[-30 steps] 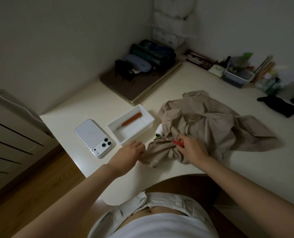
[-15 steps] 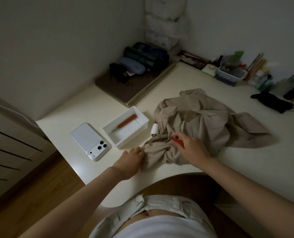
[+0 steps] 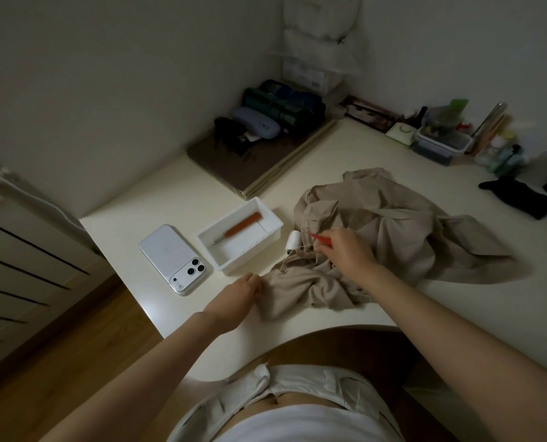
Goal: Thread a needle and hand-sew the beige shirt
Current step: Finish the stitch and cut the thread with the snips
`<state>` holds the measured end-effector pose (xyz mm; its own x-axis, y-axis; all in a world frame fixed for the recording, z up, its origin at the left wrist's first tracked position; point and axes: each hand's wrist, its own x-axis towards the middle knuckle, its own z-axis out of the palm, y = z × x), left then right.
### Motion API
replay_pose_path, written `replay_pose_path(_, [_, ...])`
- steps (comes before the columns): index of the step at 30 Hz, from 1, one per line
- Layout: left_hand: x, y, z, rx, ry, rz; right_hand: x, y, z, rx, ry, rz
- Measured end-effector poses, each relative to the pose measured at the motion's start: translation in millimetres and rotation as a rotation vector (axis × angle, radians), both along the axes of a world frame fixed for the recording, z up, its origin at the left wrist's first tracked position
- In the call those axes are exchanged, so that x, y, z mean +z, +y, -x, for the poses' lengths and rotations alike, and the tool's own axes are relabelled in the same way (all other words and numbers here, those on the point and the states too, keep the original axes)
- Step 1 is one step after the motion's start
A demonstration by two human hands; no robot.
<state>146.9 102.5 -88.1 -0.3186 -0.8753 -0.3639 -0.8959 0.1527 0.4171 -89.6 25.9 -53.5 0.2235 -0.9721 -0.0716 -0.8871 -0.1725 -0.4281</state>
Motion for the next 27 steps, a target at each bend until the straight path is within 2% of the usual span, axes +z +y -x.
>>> replay_pose_path(5, [3,-3,-5,0.033,0.011,-0.015,29,-4,-2,-0.041,-0.302,-0.004])
replay_pose_path(10, [7,-11,-2,0.064,-0.037,0.074,60,-2,-17,-0.077,-0.75,-0.24])
replay_pose_path(15, [11,-17,-4,-0.011,-0.084,0.114,83,-9,-18,-0.205,-1.031,-0.401])
replay_pose_path(21, [12,-24,-4,-0.071,-0.161,0.083,90,-23,-14,-0.3,-1.139,-0.453])
replay_pose_path(27, [17,-36,19,-0.134,-0.371,0.046,50,-33,-3,-0.6,-1.141,-0.549])
